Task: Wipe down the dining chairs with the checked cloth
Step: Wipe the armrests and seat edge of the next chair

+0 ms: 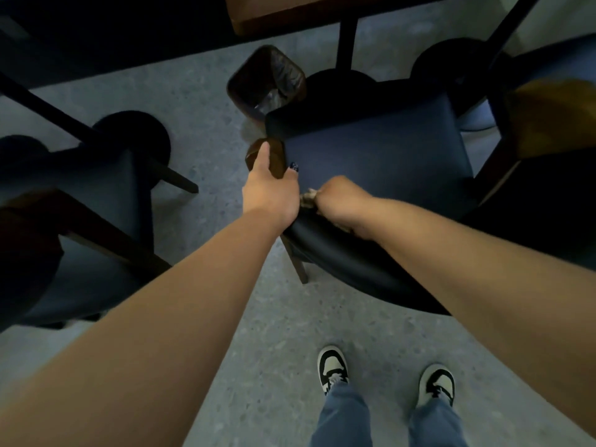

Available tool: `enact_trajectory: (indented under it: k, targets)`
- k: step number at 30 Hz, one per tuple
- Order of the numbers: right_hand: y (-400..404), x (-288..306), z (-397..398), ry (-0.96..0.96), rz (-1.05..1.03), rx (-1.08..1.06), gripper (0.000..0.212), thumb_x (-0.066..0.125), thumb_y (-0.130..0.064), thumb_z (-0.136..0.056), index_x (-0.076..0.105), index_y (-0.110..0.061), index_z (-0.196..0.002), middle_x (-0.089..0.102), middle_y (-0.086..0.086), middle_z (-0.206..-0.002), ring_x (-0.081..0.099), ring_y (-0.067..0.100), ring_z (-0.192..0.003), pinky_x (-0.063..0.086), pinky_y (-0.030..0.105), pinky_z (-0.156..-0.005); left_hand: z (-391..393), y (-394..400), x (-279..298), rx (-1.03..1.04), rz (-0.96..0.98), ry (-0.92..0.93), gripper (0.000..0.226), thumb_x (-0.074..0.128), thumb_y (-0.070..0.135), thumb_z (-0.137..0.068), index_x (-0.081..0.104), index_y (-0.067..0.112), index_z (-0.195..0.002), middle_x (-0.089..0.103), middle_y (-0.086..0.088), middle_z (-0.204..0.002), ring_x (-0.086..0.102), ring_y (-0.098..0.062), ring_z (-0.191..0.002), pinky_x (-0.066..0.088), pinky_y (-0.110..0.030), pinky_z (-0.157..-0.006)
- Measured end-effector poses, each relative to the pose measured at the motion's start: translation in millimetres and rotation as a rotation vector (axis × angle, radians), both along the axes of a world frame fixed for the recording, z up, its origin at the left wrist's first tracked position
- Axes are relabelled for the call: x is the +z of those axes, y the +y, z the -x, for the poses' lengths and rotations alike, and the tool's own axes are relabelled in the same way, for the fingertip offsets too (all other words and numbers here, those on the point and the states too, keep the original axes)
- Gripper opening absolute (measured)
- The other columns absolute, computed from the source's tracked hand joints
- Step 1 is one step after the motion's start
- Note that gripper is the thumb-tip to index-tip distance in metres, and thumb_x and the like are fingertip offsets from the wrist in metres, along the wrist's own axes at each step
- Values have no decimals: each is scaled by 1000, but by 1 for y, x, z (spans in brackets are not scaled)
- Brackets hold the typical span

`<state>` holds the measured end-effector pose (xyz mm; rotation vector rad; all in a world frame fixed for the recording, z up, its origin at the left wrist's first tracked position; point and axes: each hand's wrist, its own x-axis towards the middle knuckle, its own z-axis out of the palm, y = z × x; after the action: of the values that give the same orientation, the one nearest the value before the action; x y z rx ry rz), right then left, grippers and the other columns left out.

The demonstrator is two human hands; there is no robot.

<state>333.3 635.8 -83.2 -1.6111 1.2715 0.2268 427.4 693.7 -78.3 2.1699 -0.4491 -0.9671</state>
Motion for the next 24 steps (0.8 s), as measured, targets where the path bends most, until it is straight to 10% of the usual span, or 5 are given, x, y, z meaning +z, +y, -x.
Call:
enact_trajectory:
  k: [7, 17, 24]
  targets:
    - [23, 56, 42, -139, 193, 275, 27, 46, -6, -84, 58, -6, -60, 64, 5, -56, 60, 23, -58, 48, 33, -54, 0, 0, 1, 1, -5, 6, 60, 49, 27, -99, 23, 36, -153, 50, 1, -140, 50, -12, -97, 41, -24, -84]
    - [-14, -47, -2, 145, -104, 122, 32, 46, -32, -97, 59, -10, -77, 57, 13, -73, 52, 25, -56, 37, 25, -53, -1, -1, 1, 16, -1, 21, 62, 50, 24, -100, 22, 35, -153, 47, 2, -143, 54, -16, -112, 42, -24, -89]
    - [28, 59, 37, -2, 229, 385, 30, 44, -5, -88, 47, -10, -58, 50, 7, -65, 47, 24, -61, 34, 32, -48, 1, 0, 9, -7, -19, 5, 62, 50, 25, -99, 22, 35, -153, 50, -1, -139, 48, -11, -92, 40, -23, -83]
